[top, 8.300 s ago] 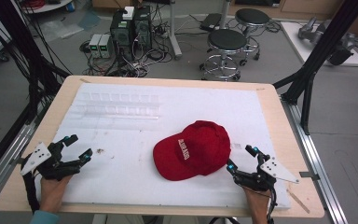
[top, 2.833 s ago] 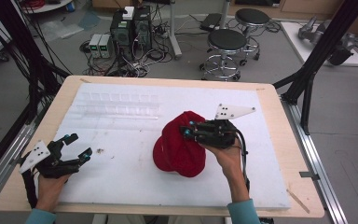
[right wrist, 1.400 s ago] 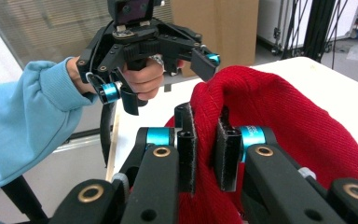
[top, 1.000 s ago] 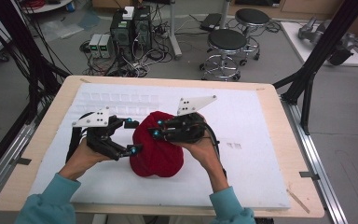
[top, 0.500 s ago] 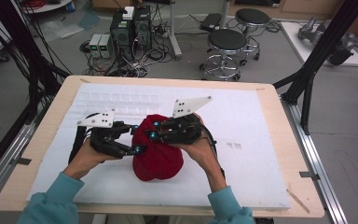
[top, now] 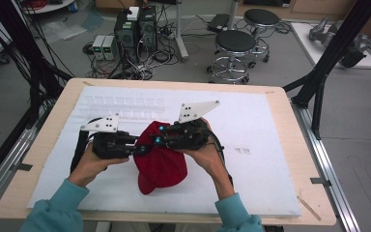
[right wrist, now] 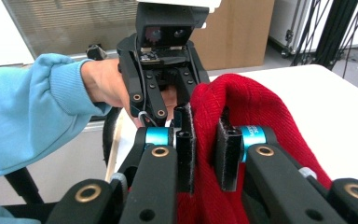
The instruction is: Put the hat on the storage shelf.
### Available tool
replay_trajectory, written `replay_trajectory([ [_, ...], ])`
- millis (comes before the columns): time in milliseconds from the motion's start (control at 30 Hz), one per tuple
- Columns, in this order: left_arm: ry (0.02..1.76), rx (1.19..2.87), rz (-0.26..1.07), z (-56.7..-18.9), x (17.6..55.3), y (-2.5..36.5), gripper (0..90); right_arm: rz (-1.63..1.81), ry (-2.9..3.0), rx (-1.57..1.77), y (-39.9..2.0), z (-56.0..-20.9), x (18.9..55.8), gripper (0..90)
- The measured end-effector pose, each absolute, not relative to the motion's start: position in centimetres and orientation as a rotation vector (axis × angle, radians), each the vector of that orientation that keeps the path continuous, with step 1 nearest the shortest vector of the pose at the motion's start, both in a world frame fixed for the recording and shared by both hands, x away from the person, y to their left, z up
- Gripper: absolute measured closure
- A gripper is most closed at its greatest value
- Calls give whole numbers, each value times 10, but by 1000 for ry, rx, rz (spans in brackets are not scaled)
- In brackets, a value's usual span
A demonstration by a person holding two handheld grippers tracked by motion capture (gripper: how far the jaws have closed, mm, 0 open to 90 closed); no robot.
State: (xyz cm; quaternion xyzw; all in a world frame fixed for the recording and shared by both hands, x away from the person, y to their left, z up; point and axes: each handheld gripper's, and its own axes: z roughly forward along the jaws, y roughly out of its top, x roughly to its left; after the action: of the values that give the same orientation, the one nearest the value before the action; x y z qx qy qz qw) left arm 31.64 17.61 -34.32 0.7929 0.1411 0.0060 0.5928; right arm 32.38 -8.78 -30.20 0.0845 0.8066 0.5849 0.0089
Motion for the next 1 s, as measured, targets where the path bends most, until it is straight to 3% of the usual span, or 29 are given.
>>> replay_trajectory([
  [133, 327, 1849, 29, -342, 314, 176, 828, 1842, 2494, 270, -88, -303, 322, 711],
  [267, 352, 1853, 30, -342, 315, 177, 835, 1829, 2437, 298, -87, -303, 319, 388],
  [300, 357, 1852, 33, -341, 314, 178, 836, 1799, 2409, 329, -84, -303, 317, 223],
  [333, 355, 1855, 40, -341, 315, 178, 836, 1799, 2409, 329, -84, -303, 317, 223],
  [400, 359, 1862, 50, -341, 314, 179, 835, 1741, 2397, 364, -84, -303, 315, 109],
  [1000, 445, 1836, 131, -323, 324, 187, 835, 1740, 2306, 450, -108, -302, 301, 109],
])
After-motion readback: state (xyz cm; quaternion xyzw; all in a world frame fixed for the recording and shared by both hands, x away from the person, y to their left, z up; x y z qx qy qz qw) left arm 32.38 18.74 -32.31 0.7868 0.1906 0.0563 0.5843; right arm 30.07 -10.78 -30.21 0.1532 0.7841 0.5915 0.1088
